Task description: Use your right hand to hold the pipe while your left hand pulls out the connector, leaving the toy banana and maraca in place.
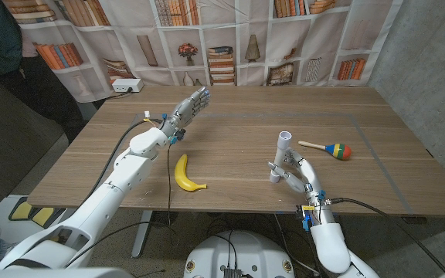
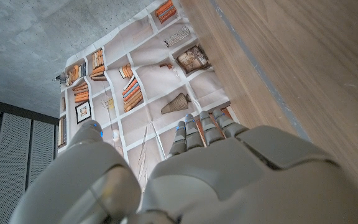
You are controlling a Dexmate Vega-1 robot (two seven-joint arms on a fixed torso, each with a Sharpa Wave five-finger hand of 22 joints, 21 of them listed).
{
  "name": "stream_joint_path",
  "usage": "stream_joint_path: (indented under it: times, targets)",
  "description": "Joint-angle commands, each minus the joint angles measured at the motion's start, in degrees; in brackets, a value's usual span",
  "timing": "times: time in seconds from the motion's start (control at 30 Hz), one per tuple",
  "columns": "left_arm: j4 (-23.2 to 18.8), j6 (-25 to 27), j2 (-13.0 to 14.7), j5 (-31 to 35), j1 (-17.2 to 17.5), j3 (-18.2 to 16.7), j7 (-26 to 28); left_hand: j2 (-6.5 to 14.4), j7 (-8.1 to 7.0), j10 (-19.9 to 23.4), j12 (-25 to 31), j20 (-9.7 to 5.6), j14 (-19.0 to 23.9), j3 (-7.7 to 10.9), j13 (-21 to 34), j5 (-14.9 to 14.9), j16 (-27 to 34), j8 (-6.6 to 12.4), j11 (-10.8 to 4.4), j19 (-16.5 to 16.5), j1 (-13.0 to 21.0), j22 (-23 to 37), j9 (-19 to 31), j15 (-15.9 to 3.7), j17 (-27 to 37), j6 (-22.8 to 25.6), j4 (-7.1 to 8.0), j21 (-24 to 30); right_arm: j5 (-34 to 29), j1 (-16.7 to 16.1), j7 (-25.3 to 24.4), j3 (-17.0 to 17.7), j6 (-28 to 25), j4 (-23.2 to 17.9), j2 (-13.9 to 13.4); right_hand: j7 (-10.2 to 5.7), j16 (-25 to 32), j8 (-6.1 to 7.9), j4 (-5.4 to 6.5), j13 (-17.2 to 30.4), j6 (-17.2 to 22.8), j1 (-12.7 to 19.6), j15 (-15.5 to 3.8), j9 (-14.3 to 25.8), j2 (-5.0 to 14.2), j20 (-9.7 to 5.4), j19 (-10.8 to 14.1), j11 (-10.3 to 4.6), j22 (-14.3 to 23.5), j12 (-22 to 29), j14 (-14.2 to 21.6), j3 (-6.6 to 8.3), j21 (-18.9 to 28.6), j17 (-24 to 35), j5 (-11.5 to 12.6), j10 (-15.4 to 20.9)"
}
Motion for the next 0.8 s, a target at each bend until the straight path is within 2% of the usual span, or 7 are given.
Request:
stream_joint_path:
  times: [0.03, 0.13, 0.33, 0.4, 0.57, 0.67, 0.8]
  targets:
    - [0.41, -0.29, 0.38, -0.22, 0.15, -0.61, 0.07, -0.05, 0.13, -0.28, 0.05, -0.72, -0.22, -0.25, 0.17, -0.16, -0.03, 0.04, -0.01, -0.29, 0.25, 0.31, 0.22, -0.07, 0.24, -0.02, 0.13, -0.03, 0.46, 2.06, -0.67, -1.26, 0.01, 1.57, 0.18, -0.21, 0.60, 0.44, 0.69, 0.20, 1.72, 0.81, -8.12, 0.32, 0.70, -8.10, 1.68, 0.17, 0.29, 0.49, 1.79, 0.06, 0.57, 0.35, -0.34, 2.00]
    - [0.44, -0.27, 0.40, -0.17, 0.06, -0.62, 0.10, -0.03, 0.12, -0.29, 0.05, -0.68, -0.21, -0.29, 0.17, -0.19, -0.02, 0.07, -0.04, -0.30, 0.23, 0.31, 0.22, -0.06, 0.24, 0.04, 0.16, -0.07, -0.15, 2.24, -1.13, -1.49, -0.27, 1.69, 0.19, -0.28, 0.65, 0.56, 1.06, 0.19, 2.64, 1.12, -8.39, 0.32, 1.96, -8.18, 2.03, -0.19, 0.35, 0.57, 2.48, 0.35, 0.58, 0.50, -0.46, 2.83]
    - [0.47, 0.03, 0.40, -0.20, -0.03, -0.61, 0.19, 0.01, 0.08, -0.18, 0.10, -0.66, -0.19, -0.37, 0.17, -0.24, 0.00, 0.09, 0.02, -0.29, 0.19, 0.32, 0.23, -0.07, 0.25, 0.11, 0.21, -0.15, -0.77, 2.15, -2.40, -1.74, -0.46, 1.89, 0.40, -1.41, 0.82, 1.16, 1.24, 0.16, 6.53, 2.52, -9.08, 0.28, 3.97, -8.75, 3.94, -0.83, 0.54, 1.25, 5.62, 0.67, 1.02, 0.47, -1.42, 6.71]
    - [0.54, 0.01, 0.33, -0.22, -0.04, -0.60, 0.22, 0.03, 0.04, -0.23, 0.08, -0.65, -0.19, -0.40, 0.17, -0.25, 0.01, 0.12, 0.01, -0.28, 0.18, 0.32, 0.23, -0.10, 0.25, 0.16, 0.23, -0.17, -0.82, 1.90, -3.04, -1.80, -0.25, 1.84, 0.61, -1.57, 0.85, 1.07, 1.44, 0.15, 7.12, 2.78, -9.69, 0.27, 4.82, -8.92, 4.56, -1.29, 0.60, 1.20, 6.52, 0.81, 1.18, 0.52, -1.80, 7.30]
    - [0.59, 0.06, 0.18, -0.16, -0.14, -0.47, 0.32, 0.09, 0.11, -0.06, 0.15, -0.61, -0.08, -0.47, 0.17, -0.29, 0.06, 0.14, -0.08, -0.04, 0.13, 0.34, 0.23, -0.14, 0.26, 0.22, 0.29, -0.15, -2.47, 1.18, -4.50, -1.90, -0.75, 1.22, 0.55, -1.91, 0.42, 0.84, 2.09, 0.13, 7.67, 2.74, -9.81, 0.27, 6.56, -9.17, 4.32, -1.63, 0.68, 0.79, 6.39, 1.03, 0.96, 0.68, -2.46, 7.33]
    - [0.68, 0.01, 0.04, -0.18, -0.19, -0.43, 0.34, 0.14, 0.15, -0.03, 0.16, -0.58, -0.03, -0.51, 0.17, -0.32, 0.08, 0.18, -0.02, 0.07, 0.09, 0.34, 0.23, -0.07, 0.26, 0.32, 0.33, -0.14, -2.32, 1.12, -4.56, -2.04, -0.68, 1.16, 0.40, -2.44, 0.06, 0.83, 2.16, 0.13, 9.58, 3.32, -9.93, 0.24, 7.88, -9.26, 5.01, -2.71, 0.79, 0.82, 7.46, 1.15, 1.07, 0.56, -3.91, 9.13]
    - [0.66, 0.16, 0.02, -0.24, -0.23, -0.35, 0.26, 0.24, 0.16, 0.06, 0.20, -0.60, -0.02, -0.57, 0.18, -0.36, 0.10, 0.19, -0.11, 0.10, -0.01, 0.36, 0.23, -0.03, 0.27, 0.38, 0.43, -0.19, -2.35, 1.30, -4.28, -2.27, -0.31, 1.36, -0.20, -3.03, -0.13, 1.13, 2.09, 0.11, 12.13, 3.92, -10.02, 0.22, 8.90, -9.29, 5.74, -2.56, 0.87, 0.48, 8.56, 1.29, 1.23, 0.51, -5.20, 9.81]
